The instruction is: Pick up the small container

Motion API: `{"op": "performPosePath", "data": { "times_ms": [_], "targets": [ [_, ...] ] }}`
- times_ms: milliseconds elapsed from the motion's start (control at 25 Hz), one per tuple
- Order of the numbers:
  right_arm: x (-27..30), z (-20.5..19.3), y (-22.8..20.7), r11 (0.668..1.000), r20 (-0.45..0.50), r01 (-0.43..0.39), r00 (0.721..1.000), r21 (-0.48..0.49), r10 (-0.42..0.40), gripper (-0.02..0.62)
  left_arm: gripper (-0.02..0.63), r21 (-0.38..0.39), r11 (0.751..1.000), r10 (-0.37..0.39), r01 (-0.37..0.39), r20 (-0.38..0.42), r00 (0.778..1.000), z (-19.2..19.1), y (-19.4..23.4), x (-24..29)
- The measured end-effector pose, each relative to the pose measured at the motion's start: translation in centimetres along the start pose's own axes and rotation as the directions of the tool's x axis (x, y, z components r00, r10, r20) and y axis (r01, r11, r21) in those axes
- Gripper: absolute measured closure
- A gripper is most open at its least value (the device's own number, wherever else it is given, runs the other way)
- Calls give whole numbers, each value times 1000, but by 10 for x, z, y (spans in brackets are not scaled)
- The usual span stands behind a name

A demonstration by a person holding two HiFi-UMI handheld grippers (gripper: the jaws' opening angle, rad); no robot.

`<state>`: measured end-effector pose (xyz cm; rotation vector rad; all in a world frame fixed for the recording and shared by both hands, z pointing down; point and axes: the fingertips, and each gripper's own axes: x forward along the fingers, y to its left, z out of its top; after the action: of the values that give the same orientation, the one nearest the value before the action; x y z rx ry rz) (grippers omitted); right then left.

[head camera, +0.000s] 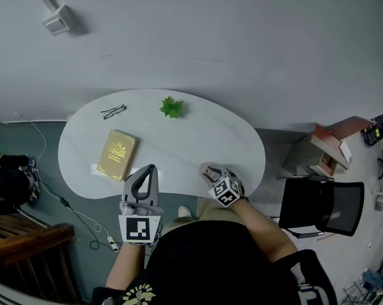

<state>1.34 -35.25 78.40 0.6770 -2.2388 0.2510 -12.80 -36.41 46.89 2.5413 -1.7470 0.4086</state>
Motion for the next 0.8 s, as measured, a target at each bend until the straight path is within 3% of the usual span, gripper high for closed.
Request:
{"op": "performPosePath", "data": {
  "times_ms": [160, 320, 800],
  "targets": [
    [-13, 5, 4, 1000, -8, -9, 1000, 5, 9, 456, 601, 11, 1000, 1, -1, -4, 1000, -1, 2, -7],
    [-31, 13, 8, 1000, 8, -1, 1000, 7, 0, 457, 601, 10, 1000, -9, 8, 41, 999, 7, -3, -13],
    [-100, 67, -2, 995, 122, 95, 988, 33, -99, 459, 601, 13, 998, -54, 54, 78, 995, 19, -21, -30]
  ]
}}
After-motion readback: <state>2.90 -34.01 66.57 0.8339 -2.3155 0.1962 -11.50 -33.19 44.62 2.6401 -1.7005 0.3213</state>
